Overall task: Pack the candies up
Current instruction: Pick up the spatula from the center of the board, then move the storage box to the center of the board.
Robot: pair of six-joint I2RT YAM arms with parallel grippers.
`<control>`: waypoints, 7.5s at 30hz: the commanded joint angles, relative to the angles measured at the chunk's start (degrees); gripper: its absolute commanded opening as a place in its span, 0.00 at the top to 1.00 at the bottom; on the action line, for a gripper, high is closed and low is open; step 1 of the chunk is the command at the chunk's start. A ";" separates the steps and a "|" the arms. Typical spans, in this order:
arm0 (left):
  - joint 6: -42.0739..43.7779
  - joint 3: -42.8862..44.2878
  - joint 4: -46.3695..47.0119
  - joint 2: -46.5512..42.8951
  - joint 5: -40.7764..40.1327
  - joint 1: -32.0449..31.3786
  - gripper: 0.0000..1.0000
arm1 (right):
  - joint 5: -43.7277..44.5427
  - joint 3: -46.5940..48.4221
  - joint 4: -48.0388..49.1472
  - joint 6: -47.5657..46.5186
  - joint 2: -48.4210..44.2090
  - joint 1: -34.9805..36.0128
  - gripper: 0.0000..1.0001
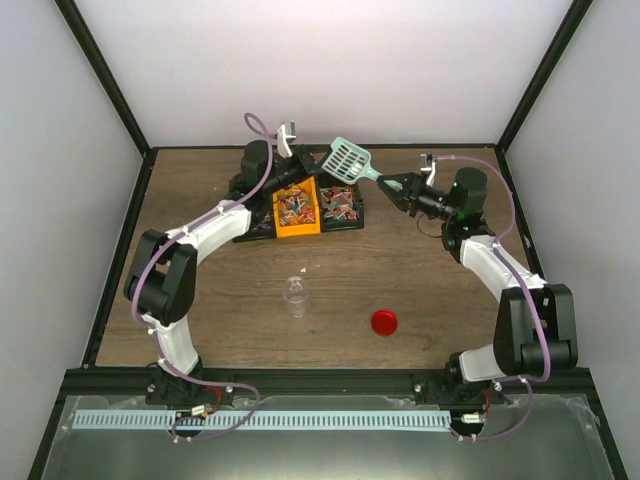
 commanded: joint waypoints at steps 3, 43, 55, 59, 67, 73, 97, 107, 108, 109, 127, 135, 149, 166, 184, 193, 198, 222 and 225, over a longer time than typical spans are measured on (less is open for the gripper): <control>-0.10 -1.16 2.47 -1.88 -0.53 -0.28 0.96 | -0.11 3.05 1.20 -0.79 0.21 0.39 0.82; -1.91 -3.35 -2.60 -3.21 -2.43 1.67 0.24 | 4.25 2.97 -4.00 -4.26 -1.25 0.75 0.99; 12.24 -2.25 -28.24 -4.34 -12.97 10.51 0.23 | 5.32 1.31 -4.88 -2.86 -0.47 -0.05 0.99; 20.69 4.36 -42.29 -1.85 -23.07 10.53 0.23 | 6.76 1.63 -8.28 -3.75 0.01 -0.05 0.99; 31.78 8.56 -54.79 2.33 -34.62 10.83 0.36 | 6.80 2.03 -10.42 -3.92 1.41 -0.01 0.99; 32.89 10.41 -61.39 6.04 -39.24 11.47 0.38 | 6.49 1.80 -10.79 -3.89 1.90 -0.07 0.99; 37.00 11.96 -67.22 3.99 -40.81 16.68 0.36 | 6.37 0.66 -12.30 -4.28 1.81 0.20 0.99; 35.56 10.03 -66.98 6.20 -41.41 16.68 0.71 | 5.90 1.24 -14.72 -5.55 1.34 0.22 0.99; 35.61 10.16 -66.96 6.48 -41.24 16.68 0.72 | 5.85 1.24 -14.83 -5.60 1.30 0.22 0.99; 35.70 10.31 -67.06 6.62 -40.97 16.68 0.76 | 5.80 1.26 -14.99 -5.67 1.23 0.22 0.99; 35.11 9.13 -66.90 8.26 -38.46 16.68 0.57 | 6.22 0.14 -18.17 -6.99 -0.40 0.22 0.99; 32.08 5.94 -65.56 8.20 -36.71 16.51 0.77 | 6.17 -0.18 -17.46 -6.57 -0.60 0.17 0.99; 21.80 -1.12 -64.71 1.16 -32.53 14.19 0.96 | 8.23 -1.47 -18.64 -6.14 -0.98 0.44 0.99; 9.62 -11.63 -64.07 -6.78 -32.83 6.80 0.96 | 31.13 15.32 -49.01 -4.75 5.23 3.91 0.99; 26.73 -5.53 -70.30 -14.48 -35.32 6.25 0.37 | 28.56 11.46 -42.81 -1.08 3.87 5.14 0.99; 46.57 10.15 -61.39 -2.04 -27.67 7.57 0.22 | 26.16 11.01 -40.22 -2.43 3.66 5.14 0.99; 63.12 32.55 -69.10 13.97 -19.65 8.45 0.22 | 25.34 9.48 -40.84 -2.92 2.69 5.14 0.99; 70.24 34.70 -68.08 25.64 -12.38 10.71 0.63 | 21.57 8.72 -40.96 -11.77 2.73 4.79 0.99; 69.43 35.48 -67.42 26.76 -11.06 10.71 0.68 | 22.98 4.39 -39.55 -10.26 -1.24 4.78 0.99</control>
